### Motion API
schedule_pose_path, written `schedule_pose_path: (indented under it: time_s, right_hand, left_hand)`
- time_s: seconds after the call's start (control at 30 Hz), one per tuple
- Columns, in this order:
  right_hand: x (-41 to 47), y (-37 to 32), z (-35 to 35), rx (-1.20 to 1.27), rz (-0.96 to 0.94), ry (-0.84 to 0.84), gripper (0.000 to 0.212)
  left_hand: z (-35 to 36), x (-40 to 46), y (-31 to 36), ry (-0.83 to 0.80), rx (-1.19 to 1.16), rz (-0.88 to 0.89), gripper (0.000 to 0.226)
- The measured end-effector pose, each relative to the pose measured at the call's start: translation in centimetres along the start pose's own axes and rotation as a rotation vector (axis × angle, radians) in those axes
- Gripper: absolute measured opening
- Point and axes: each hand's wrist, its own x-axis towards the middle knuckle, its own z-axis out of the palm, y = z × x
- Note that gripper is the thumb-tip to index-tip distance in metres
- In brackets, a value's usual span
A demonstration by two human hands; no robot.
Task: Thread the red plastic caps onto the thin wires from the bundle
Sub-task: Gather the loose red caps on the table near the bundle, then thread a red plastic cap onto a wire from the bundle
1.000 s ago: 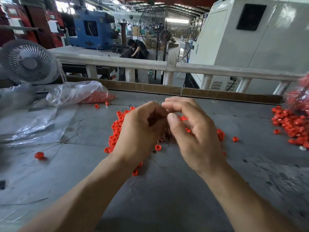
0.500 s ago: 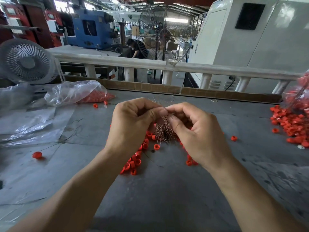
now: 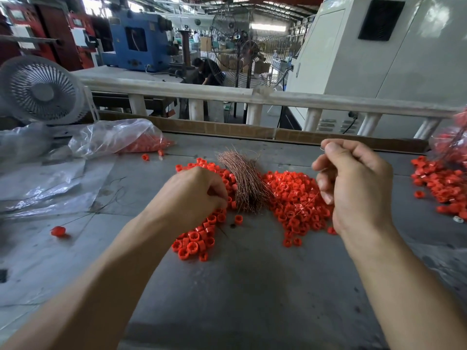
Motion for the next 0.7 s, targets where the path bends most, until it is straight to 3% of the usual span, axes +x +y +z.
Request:
schedule_pose_path:
  time_s: [0.17,0.33,0.57,0.7]
  right_hand:
    - [0.1,0.7,0.1,0.007,0.177,-0.038,0.014]
    - [-0.6,1.3,0.7,-0.042,0.209,-0.103,0.015]
    - [-1.1,1.5,1.1,-0.072,0.22,-0.181,0.014]
    - [-1.6,1.7,1.4,-0.095,0.192,-0.261,0.013]
  left_hand:
    - [0.9,-0.5,0.9,-0.073,0.165,0.09,0.018]
    - [1.9,-0.7,1.5,-0.047,0.24,0.093,0.029]
    - [1.3,-0.8,1.6,0.044,0.138,0.076,0.013]
    - [0.7,-0.4,1.4,0.192,-0.096,0.023,0.014]
